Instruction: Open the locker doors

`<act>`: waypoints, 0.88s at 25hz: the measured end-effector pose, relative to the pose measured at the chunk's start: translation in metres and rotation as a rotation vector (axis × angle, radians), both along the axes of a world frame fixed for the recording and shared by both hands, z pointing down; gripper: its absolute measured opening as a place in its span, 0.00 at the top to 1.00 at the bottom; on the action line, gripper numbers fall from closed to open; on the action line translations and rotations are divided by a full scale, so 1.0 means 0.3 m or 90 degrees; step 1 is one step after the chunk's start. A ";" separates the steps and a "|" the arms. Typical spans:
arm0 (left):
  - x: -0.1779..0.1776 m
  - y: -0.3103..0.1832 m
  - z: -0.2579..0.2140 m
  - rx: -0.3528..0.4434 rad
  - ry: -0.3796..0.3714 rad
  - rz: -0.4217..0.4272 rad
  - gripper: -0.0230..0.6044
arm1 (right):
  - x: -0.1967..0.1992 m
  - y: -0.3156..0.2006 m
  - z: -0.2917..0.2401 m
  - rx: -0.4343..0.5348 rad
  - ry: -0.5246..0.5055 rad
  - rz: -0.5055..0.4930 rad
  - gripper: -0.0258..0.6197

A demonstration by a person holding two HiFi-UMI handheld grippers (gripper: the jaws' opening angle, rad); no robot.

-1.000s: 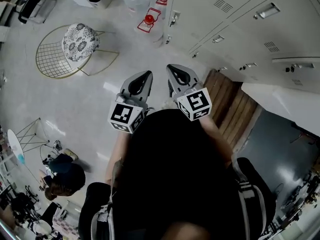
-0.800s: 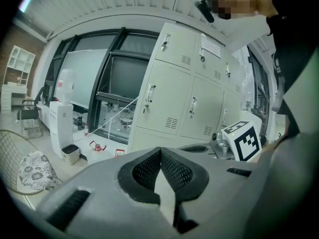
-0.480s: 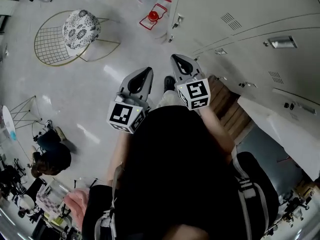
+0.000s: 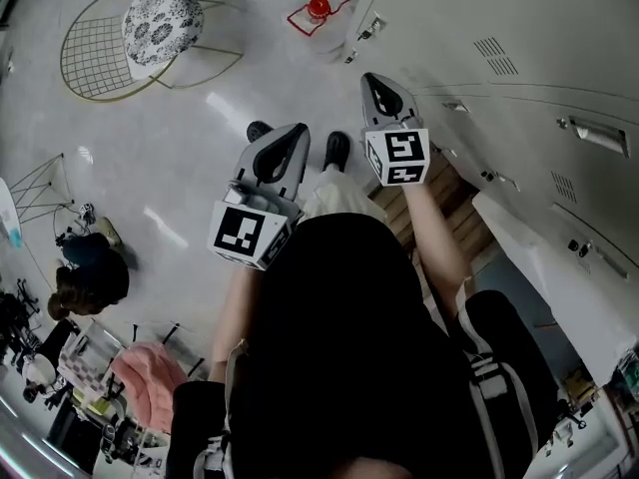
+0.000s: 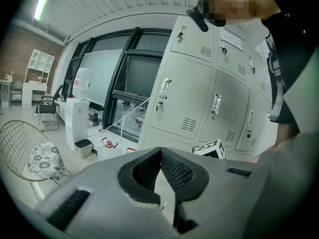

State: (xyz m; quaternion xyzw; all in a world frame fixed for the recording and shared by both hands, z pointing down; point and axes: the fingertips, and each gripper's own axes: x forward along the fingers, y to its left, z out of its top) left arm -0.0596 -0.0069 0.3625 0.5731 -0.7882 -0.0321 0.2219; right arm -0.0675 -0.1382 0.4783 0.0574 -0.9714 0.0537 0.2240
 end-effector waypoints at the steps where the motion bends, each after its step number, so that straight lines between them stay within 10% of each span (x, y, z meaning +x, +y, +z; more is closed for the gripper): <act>1: -0.007 -0.002 0.004 0.000 0.001 0.001 0.93 | -0.014 -0.010 0.011 0.005 0.001 0.004 0.95; 22: -0.227 -0.047 0.132 -0.034 0.007 0.045 0.93 | -0.200 -0.207 0.279 -0.009 0.042 0.129 0.91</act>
